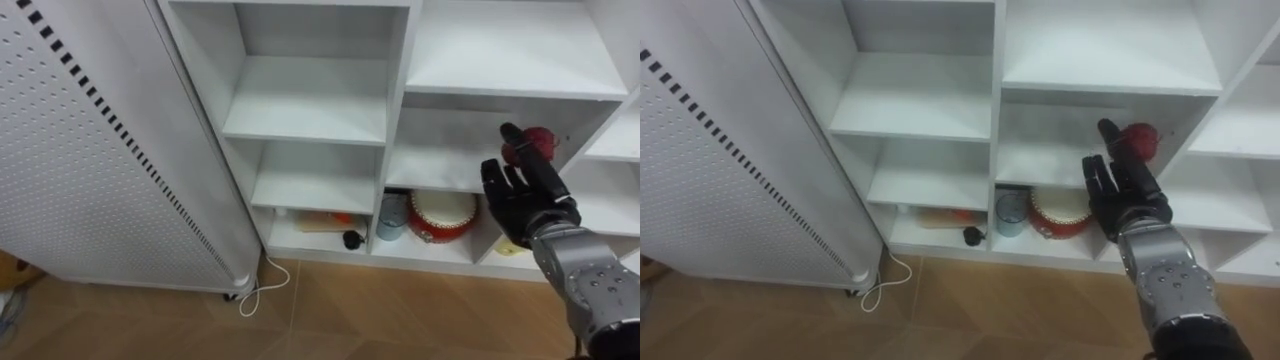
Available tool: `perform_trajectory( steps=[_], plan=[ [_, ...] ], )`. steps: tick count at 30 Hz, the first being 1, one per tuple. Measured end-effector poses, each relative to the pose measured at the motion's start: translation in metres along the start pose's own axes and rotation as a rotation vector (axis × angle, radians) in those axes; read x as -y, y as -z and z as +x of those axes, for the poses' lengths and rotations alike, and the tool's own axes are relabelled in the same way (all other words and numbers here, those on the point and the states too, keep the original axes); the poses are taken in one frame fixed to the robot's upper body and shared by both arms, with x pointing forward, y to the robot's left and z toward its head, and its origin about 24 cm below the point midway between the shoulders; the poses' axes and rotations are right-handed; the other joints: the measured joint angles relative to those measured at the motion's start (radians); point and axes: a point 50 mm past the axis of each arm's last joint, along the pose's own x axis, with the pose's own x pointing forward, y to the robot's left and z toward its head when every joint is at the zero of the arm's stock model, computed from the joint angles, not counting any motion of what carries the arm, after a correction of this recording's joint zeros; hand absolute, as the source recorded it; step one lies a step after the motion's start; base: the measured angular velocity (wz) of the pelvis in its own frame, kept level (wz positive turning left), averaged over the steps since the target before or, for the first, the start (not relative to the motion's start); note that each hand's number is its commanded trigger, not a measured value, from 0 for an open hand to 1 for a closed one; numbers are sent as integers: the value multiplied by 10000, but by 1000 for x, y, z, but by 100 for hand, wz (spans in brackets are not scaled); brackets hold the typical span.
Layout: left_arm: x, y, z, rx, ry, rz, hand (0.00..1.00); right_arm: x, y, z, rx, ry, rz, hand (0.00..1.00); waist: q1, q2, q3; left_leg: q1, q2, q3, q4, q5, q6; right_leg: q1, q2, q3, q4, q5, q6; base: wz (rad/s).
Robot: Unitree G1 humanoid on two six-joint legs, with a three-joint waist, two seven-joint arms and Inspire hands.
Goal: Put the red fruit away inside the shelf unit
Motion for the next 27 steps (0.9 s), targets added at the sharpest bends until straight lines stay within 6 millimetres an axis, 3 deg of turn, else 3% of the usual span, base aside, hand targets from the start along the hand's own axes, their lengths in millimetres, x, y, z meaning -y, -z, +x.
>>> perform_trajectory(
  steps=[16, 24, 27],
  plan=[
    [-1, 6, 0, -178, -15, 31, 0, 1, -3, 0, 87, 201, -47, 0, 2, -53, -2, 419, 182, 175, 55, -119, -2, 440, 58, -32, 24, -133, 41, 0],
    [-7, 8, 0, -160, -192, 403, 0, 6, -1, 0, 38, 258, -209, 0, 72, -86, 19, 764, 345, 166, -138, -133, -30, 835, 395, -22, -357, -82, 81, -4],
    [-7, 7, 0, -81, -181, 954, 0, 19, 2, 0, -62, 255, -436, 0, 169, -93, 24, 1171, 385, 160, -313, -159, -70, 1243, 491, -24, -576, -60, 85, -7]
  ],
)
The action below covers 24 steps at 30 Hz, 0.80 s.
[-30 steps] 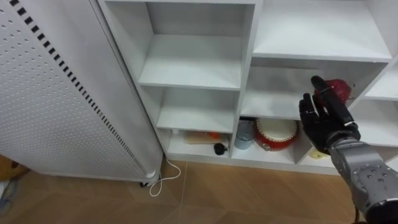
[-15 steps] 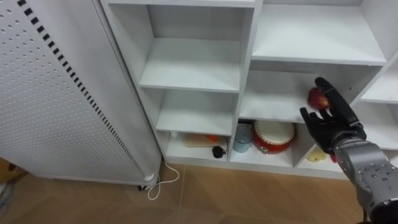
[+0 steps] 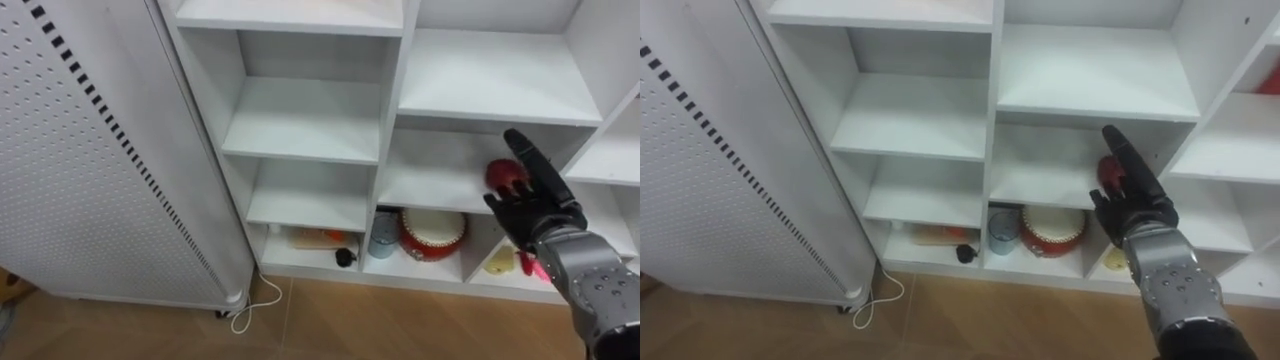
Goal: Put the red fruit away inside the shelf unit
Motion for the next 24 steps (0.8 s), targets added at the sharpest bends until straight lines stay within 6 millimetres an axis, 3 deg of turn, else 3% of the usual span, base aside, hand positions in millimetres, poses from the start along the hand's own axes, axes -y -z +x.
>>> perform_trajectory(
  steps=[6, 9, 18, 21, 23, 24],
  plan=[
    [0, 3, 0, -59, 250, 117, 0, 52, 8, -1, -499, 855, -465, 0, 208, 32, 33, 1020, 37, -37, -651, -27, -86, 1033, 140, -92, -668, 10, 28, -2],
    [1, 4, 0, -174, 500, 179, 0, 89, 11, -7, -784, 1514, -768, 0, 421, 47, 42, 1634, 114, -14, -1093, -10, -120, 1656, 229, -215, -1173, 65, 23, -6],
    [-8, 13, 1, -502, 682, -864, 0, 181, 14, -41, -2098, 2667, -3162, 0, 336, 237, 68, 3683, 111, 40, -2833, 207, -304, 3727, 335, -529, -2793, 162, 97, 3],
    [-18, 16, 1, -552, 453, -1145, 0, 214, 18, -61, -3183, 3150, -4817, 0, 86, 302, 16, 4540, 104, 6, -3659, 364, -372, 4629, 453, -707, -3634, 286, 162, 8],
    [-24, 17, 2, -459, 317, -1638, 0, 244, 17, -82, -3800, 3849, -5633, 0, -132, 407, -112, 5196, 106, -1, -4116, 405, -408, 5374, 562, -815, -4231, 335, 252, 15],
    [-25, 17, 2, -407, 289, -1775, 0, 250, 17, -87, -3945, 4027, -5820, 0, -174, 401, -139, 5401, 89, 7, -4272, 433, -418, 5553, 575, -813, -4364, 356, 276, 0]
  ],
)
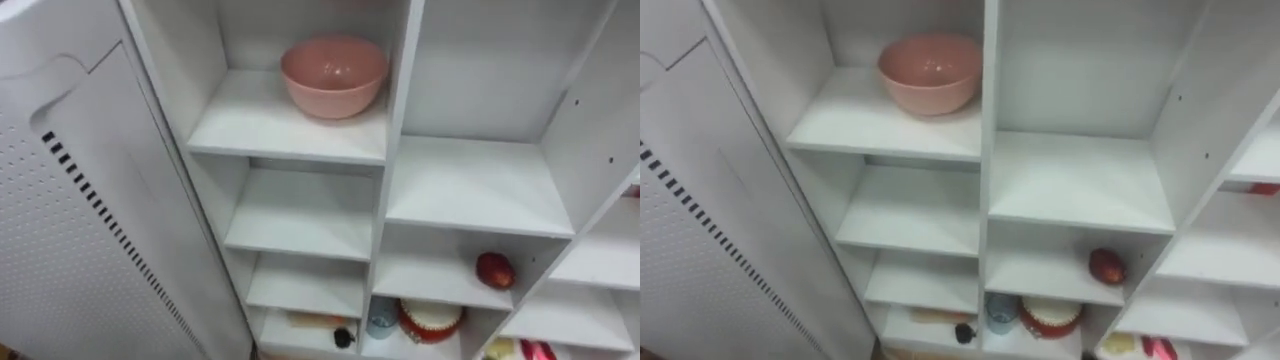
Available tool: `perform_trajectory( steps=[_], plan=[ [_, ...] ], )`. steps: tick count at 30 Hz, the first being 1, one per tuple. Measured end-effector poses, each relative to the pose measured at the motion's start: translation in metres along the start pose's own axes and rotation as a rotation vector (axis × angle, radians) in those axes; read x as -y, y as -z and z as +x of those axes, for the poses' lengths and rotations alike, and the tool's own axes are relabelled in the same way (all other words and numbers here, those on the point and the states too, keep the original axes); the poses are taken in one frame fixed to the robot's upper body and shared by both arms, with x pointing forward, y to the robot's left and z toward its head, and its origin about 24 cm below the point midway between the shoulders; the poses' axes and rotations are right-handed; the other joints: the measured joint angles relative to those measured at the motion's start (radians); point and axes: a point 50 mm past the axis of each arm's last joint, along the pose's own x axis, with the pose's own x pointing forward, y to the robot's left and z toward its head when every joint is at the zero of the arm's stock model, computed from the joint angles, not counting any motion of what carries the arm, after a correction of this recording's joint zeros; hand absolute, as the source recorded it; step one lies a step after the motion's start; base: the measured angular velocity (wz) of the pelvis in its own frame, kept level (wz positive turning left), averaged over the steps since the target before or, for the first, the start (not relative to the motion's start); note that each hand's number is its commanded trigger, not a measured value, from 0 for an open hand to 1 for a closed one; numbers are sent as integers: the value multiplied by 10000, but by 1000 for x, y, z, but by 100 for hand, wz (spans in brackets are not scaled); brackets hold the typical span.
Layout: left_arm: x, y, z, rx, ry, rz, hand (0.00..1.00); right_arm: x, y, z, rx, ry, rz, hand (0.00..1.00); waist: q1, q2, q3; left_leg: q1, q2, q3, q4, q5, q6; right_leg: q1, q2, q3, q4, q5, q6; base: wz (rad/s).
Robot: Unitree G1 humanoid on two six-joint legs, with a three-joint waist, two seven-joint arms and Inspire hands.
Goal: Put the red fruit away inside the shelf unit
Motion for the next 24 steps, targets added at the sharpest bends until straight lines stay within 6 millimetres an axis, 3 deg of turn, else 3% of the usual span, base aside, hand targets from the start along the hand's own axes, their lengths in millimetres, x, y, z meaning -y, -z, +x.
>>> perform_trajectory(
  steps=[2, 3, 5, 7, 8, 12, 15, 17, 24],
  plan=[
    [-3, 4, 0, 102, -63, -466, 0, 28, 21, -8, -620, 683, -592, 0, -83, -30, -161, 962, -124, 42, -778, 138, -31, 813, 62, 8, -556, 58, 104, -8],
    [-4, 5, 0, 164, -88, -502, 0, 34, 25, -10, -752, 811, -676, 0, -126, -40, -179, 1245, -133, 87, -983, 170, -33, 1054, 106, 7, -684, 80, 140, -11],
    [-8, 14, -1, 82, -221, -887, 0, 57, 47, -20, -1330, 1208, -1129, 0, -447, -36, -381, 2264, -119, 113, -1660, 215, -58, 2123, 238, -127, -1402, 182, 241, 2],
    [-9, 24, -2, -24, -335, -981, 0, 79, 67, -32, -2065, 1667, -1772, 0, -569, -109, -462, 3117, -124, 116, -2120, 241, -73, 3003, 333, -255, -1905, 237, 330, 3],
    [-11, 30, -3, -42, -445, -1009, 0, 93, 82, -42, -2565, 2011, -2075, 0, -574, -195, -571, 3523, -125, 127, -2342, 245, -79, 3455, 383, -272, -2190, 254, 360, 0],
    [-8, 41, -6, -66, -464, -1101, 0, 115, 111, -60, -3769, 2546, -3079, 0, -722, -196, -530, 4408, -111, 131, -2675, 244, -79, 4485, 548, -236, -2961, 473, 467, -3],
    [-4, 50, -7, -249, -422, -1176, 0, 117, 135, -69, -4553, 2513, -3668, 0, -807, -138, -468, 4854, -122, 177, -2945, 244, -79, 4903, 583, -223, -3203, 554, 515, 0],
    [-2, 54, -8, -353, -494, -1065, 0, 118, 152, -75, -5129, 2435, -4144, 0, -771, -116, -376, 5115, -134, 292, -3123, 260, -52, 5070, 590, -85, -3203, 568, 537, -11],
    [1, 72, -11, -811, -745, -522, 0, 121, 162, -81, -5490, 2301, -4869, 0, -816, -68, -351, 5320, -108, 409, -3302, 278, -20, 5184, 643, 67, -3245, 695, 515, -8]
  ],
)
